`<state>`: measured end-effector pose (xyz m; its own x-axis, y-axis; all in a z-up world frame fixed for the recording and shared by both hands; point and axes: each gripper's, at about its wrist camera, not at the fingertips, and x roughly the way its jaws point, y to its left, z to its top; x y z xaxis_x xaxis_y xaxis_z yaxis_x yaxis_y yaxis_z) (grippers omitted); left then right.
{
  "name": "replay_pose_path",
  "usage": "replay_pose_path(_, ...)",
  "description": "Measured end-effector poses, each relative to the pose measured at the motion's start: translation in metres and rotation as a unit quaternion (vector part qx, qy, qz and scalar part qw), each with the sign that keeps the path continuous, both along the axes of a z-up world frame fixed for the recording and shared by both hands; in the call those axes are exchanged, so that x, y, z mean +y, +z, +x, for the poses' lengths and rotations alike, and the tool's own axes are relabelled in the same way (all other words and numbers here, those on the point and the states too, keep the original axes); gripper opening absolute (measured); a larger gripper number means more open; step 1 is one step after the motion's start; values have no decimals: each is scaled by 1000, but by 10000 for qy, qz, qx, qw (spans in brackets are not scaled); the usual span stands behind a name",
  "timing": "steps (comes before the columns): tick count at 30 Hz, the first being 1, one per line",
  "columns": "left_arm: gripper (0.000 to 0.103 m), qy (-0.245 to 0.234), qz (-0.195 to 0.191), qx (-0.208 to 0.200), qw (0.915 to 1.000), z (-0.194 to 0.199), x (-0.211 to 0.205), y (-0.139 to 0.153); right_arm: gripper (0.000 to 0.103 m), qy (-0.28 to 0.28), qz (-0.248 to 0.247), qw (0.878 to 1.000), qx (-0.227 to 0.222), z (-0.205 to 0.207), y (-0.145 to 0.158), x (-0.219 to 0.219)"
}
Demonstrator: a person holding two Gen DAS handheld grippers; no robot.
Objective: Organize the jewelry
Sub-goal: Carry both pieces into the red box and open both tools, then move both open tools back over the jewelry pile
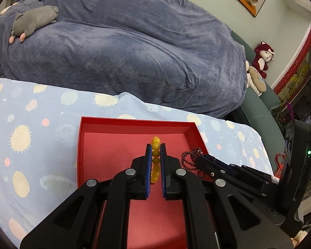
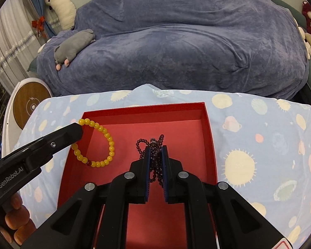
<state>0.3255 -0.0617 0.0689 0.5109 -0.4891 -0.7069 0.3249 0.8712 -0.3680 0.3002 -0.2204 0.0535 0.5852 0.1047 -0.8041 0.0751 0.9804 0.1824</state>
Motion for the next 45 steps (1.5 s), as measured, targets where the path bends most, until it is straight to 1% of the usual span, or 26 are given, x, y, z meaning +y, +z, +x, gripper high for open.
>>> replay_pose_path(1,7,6,14,63,10000,7,1,-6,10,13,-4,10000,60,5,-6,-1)
replay_pose_path(6,7,62,375,205,9991,27,2,-32,11,-49,-94,9993,356,29,-31,-6)
replay_pose_path(8,7,38,594,207,9980,31,1,-39,14,-112,-127,9989,437,35,-38,-10)
replay_pose_path(10,8,69,843,109,9964,33,0,-41,15,-202,-204,9988,394,37,-38,-14)
replay_pose_path(11,10,96,922,66,9957,32,1,-39,16,-241,-226,9988,369,37,-37,-16)
replay_pose_path(12,18,119,947,46,9954,31,3,-39,24,-302,-246,9987,319,35,-34,-19)
replay_pose_path(13,24,197,966,13,9951,29,6,-36,34,-371,-251,9987,248,33,-30,-22)
replay_pose_path(14,35,270,947,-56,9951,27,9,-32,38,-434,-233,9987,141,28,-24,-25)
replay_pose_path(15,37,330,923,-141,9951,24,12,-27,43,-480,-231,9986,35,21,-17,-28)
replay_pose_path(18,38,435,858,-228,9951,15,21,-13,44,-515,-197,9984,-132,2,2,-32)
replay_pose_path(21,42,536,794,-347,9948,-4,31,3,44,-521,-219,9981,-249,-25,19,-32)
replay_pose_path(25,45,572,935,-530,9926,-40,41,21,46,-507,-354,9973,-387,-67,38,-27)
replay_pose_path(27,47,611,903,-521,9927,-60,49,25,47,-471,-406,9972,-427,-91,45,-22)
replay_pose_path(30,47,708,831,-462,9930,-92,63,27,49,-449,-471,9969,-449,-127,50,-15)
replay_pose_path(33,48,720,887,-431,9925,-127,72,21,49,-365,-532,9974,-336,-163,43,-3)
replay_pose_path(35,48,657,996,-400,9921,-150,74,14,49,-339,-596,9974,-229,-186,34,4)
replay_pose_path(38,48,587,1195,-324,9906,-184,75,-1,49,-359,-507,9981,-28,-221,18,12)
replay_pose_path(40,48,555,1105,-142,9922,-204,78,-13,49,-375,-406,9984,117,-241,6,19)
replay_pose_path(43,51,600,1143,23,9916,-231,83,-31,49,-421,-293,9983,264,-267,-11,30)
replay_pose_path(45,51,565,1084,174,9923,-245,86,-41,49,-431,-244,9982,331,-281,-20,38)
